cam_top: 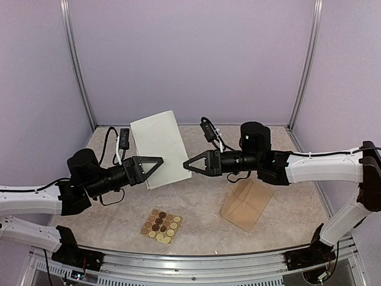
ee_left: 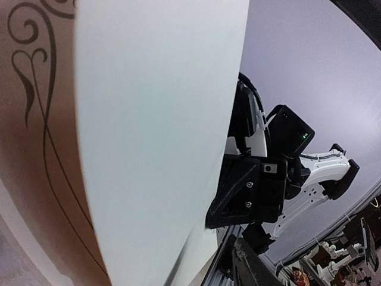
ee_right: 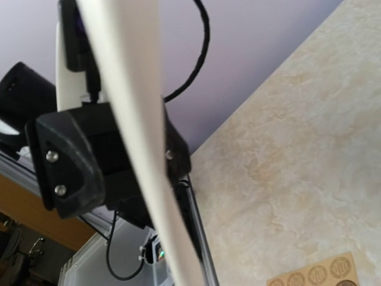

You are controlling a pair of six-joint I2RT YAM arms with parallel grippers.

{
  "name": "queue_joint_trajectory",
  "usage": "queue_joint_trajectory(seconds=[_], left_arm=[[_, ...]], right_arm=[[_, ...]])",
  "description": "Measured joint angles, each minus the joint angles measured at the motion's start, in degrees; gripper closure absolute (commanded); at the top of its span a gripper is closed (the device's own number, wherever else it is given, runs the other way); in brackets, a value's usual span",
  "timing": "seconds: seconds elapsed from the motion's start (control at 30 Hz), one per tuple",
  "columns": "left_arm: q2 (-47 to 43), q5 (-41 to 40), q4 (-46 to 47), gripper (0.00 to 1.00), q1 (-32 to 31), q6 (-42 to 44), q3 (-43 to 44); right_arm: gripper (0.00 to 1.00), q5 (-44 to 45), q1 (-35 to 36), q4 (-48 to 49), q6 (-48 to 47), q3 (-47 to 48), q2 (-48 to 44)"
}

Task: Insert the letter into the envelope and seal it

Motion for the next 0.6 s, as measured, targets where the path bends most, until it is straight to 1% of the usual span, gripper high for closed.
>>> queue_joint_trajectory(seconds=[0.23,0.33,0.4,0.53,0.6], left_arm=[[2.21,0.0,0.0,0.62,0.0,-0.37,0.0],[3.02,-0.04,0.02,0.65,0.0,-0.48,0.0],[3.48,-0.15,0.02,0.69,0.0,-0.48,0.0],[3.96,-0.33,-0.02,0.84,-0.07,-0.5,0.0],[3.93,-0.7,0.0,0.85,-0.11,-0.57,0.0]], right_arm=[[1.0,0.9,0.15,-0.7,-0.13,0.66,0.33],[1.0,0.98,0.28,-0.68,0.09,0.66,0.66],[1.0,1.25,0.35,-0.63,0.35,0.66,0.94],[1.0,1.55,0.35,-0.57,0.76,0.66,1.53],[1.0,1.73,0.35,-0.57,0.79,0.66,1.53]])
